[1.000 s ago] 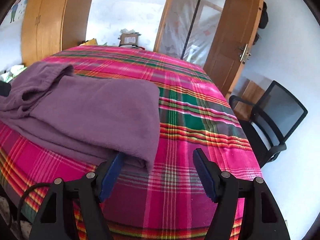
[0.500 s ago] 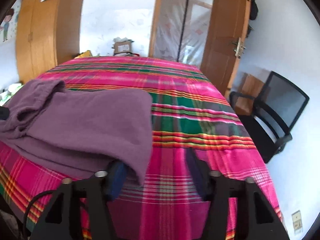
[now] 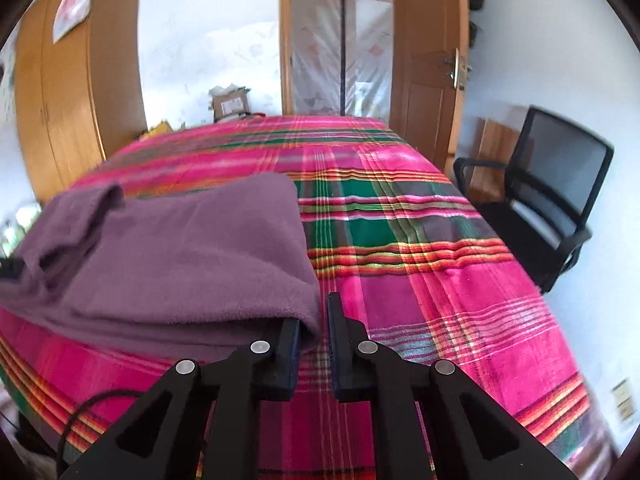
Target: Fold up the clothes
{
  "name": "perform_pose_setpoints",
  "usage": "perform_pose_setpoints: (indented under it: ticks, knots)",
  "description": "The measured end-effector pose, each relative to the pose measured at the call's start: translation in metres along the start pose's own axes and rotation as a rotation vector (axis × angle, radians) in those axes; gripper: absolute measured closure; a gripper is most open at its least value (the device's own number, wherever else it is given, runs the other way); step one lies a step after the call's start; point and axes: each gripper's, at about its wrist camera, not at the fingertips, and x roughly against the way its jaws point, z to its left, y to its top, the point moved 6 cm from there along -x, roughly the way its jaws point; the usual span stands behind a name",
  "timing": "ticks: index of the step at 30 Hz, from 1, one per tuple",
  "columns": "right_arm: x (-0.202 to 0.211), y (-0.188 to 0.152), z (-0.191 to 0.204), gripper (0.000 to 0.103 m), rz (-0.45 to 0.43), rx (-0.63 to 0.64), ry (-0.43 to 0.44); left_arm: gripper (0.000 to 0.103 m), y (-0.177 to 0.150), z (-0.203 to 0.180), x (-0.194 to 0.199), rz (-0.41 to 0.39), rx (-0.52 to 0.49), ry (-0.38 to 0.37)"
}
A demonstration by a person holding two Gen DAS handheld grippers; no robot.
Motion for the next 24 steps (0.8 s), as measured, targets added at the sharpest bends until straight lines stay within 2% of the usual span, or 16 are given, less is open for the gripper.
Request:
perform_pose_setpoints:
  ticks: [2, 4, 5, 6, 8, 9, 11, 15, 17, 20, 24]
  knots:
    - [0.002, -0.001, 0.003, 0.088, 0.002, 0.044, -0.029, 0.07, 0.0, 0.001, 0.0, -0.001, 0.003, -0.004]
    - [0.002, -0.003, 0.001, 0.086, 0.016, 0.054, -0.022, 0.07, -0.001, 0.003, 0.001, -0.001, 0.008, -0.006]
    - [0.004, -0.003, 0.002, 0.082, 0.022, 0.074, -0.023, 0.07, -0.001, 0.003, 0.002, 0.0, 0.007, -0.006]
    - [0.005, -0.003, 0.002, 0.073, 0.029, 0.09, -0.023, 0.07, -0.001, 0.003, 0.002, 0.0, 0.005, -0.006]
    - [0.011, -0.004, -0.001, 0.061, 0.054, 0.1, -0.005, 0.07, -0.001, 0.003, 0.003, -0.002, 0.001, -0.006]
    - [0.014, -0.004, -0.002, 0.058, 0.067, 0.103, 0.005, 0.07, 0.0, 0.003, 0.003, -0.003, -0.001, -0.006]
    - [0.024, -0.003, -0.005, 0.058, 0.078, 0.094, 0.035, 0.07, 0.001, 0.004, 0.005, -0.008, 0.001, -0.006]
    - [0.042, 0.011, 0.006, 0.056, 0.008, 0.05, 0.132, 0.07, 0.004, 0.01, 0.009, -0.023, 0.012, 0.007]
    - [0.038, 0.019, 0.021, 0.055, -0.017, 0.05, 0.182, 0.07, 0.005, 0.013, 0.013, -0.031, 0.016, 0.012]
    - [0.019, 0.026, 0.046, 0.055, 0.003, 0.07, 0.232, 0.07, 0.004, 0.02, 0.017, -0.039, 0.03, 0.02]
    - [0.002, 0.018, 0.063, 0.055, 0.065, 0.107, 0.226, 0.07, 0.003, 0.034, 0.023, -0.051, 0.057, 0.026]
